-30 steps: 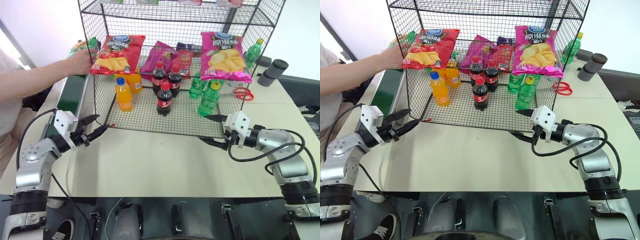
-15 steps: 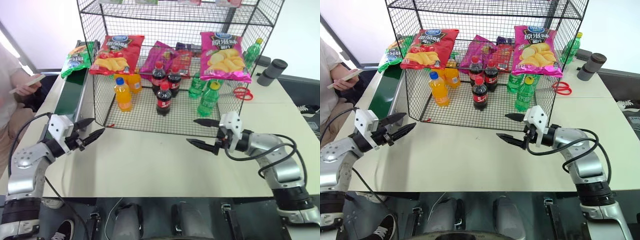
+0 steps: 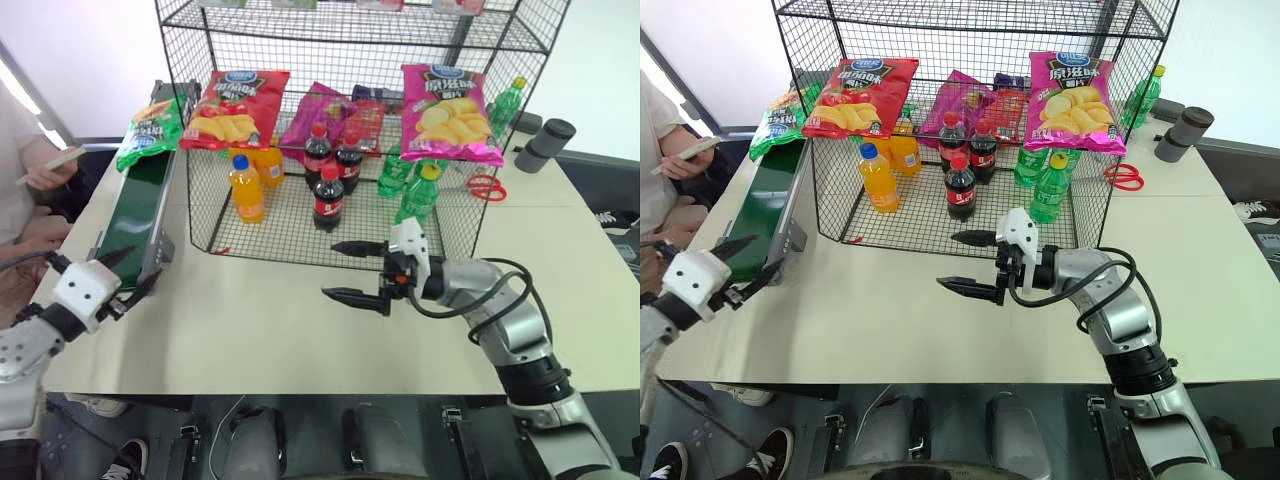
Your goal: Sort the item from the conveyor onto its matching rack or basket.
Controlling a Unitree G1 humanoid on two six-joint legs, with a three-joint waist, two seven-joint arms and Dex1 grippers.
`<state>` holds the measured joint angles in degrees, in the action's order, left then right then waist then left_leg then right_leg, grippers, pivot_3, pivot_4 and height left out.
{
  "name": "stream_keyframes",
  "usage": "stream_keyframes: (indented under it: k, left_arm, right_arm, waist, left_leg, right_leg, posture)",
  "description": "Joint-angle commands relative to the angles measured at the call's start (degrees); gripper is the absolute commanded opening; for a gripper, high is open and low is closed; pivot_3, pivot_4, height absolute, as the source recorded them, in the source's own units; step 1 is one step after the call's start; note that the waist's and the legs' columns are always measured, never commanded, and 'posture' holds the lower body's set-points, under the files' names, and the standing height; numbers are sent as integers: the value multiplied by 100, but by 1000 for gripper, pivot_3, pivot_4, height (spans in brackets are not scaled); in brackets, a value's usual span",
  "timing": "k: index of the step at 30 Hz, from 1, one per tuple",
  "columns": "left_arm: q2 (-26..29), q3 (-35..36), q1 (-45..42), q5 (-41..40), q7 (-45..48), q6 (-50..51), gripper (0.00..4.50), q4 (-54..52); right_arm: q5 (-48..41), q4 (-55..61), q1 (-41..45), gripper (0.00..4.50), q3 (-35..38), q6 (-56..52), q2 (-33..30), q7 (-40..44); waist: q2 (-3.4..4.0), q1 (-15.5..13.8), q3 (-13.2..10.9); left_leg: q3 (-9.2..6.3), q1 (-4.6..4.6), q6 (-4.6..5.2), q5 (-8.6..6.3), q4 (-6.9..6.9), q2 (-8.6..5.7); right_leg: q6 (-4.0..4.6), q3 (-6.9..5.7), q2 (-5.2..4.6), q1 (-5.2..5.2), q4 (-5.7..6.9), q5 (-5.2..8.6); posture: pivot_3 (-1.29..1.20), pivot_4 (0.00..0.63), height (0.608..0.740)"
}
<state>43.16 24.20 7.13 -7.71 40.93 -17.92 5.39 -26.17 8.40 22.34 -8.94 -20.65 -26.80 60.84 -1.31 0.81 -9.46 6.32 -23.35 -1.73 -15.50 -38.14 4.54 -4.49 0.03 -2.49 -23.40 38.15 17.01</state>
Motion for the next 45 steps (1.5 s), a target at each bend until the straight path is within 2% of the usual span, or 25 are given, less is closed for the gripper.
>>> stream_keyframes:
  k: [1,5,10,20,27,45]
  left_arm:
    - [195,313,341,539,-384,-500,2881,-63]
    - [350,546,694,1278,-1015,-931,2881,9]
    - [423,786,969,1569,-1450,-1198,2881,120]
    - [611,720,1386,1853,-1627,-1494,2881,479]
    - [709,689,1497,1979,-1831,-1644,2881,838]
    - [743,373,1084,1898,-1883,-1751,2881,1057]
  right_arm:
    - [-53,-71,148,4266,-2,139,148,72]
    - [69,-259,300,4266,-160,249,281,177]
    - [212,-450,425,4266,-329,458,486,227]
    - [350,-650,563,4266,-438,651,764,227]
    - [836,-923,614,4266,-639,1038,882,54]
    - [815,-866,553,4266,-639,1107,1062,31]
  waist:
    - [0,1,0]
    - [-1,5,1]
    - [-2,6,1]
    - [-4,16,3]
    - [-4,25,3]
    - [-5,21,3]
  left_leg:
    - [1,0,0,0,0,0]
    - [3,-1,0,0,1,7]
    - [8,-1,1,-1,1,10]
    - [19,-1,0,-1,3,13]
    - [22,-1,0,-1,5,15]
    - [25,-2,0,-1,6,15]
  right_leg:
    - [0,0,0,0,-2,0]
    - [0,0,-4,-2,0,0]
    - [1,0,-6,-3,0,0]
    - [2,-1,-7,-6,1,0]
    - [2,-2,-8,-8,0,0]
    - [2,-2,-8,-9,1,0]
  posture:
    - [0,150,740]
    - [0,150,740]
    - [0,150,740]
    - [0,150,740]
    - [0,150,740]
    - [0,150,740]
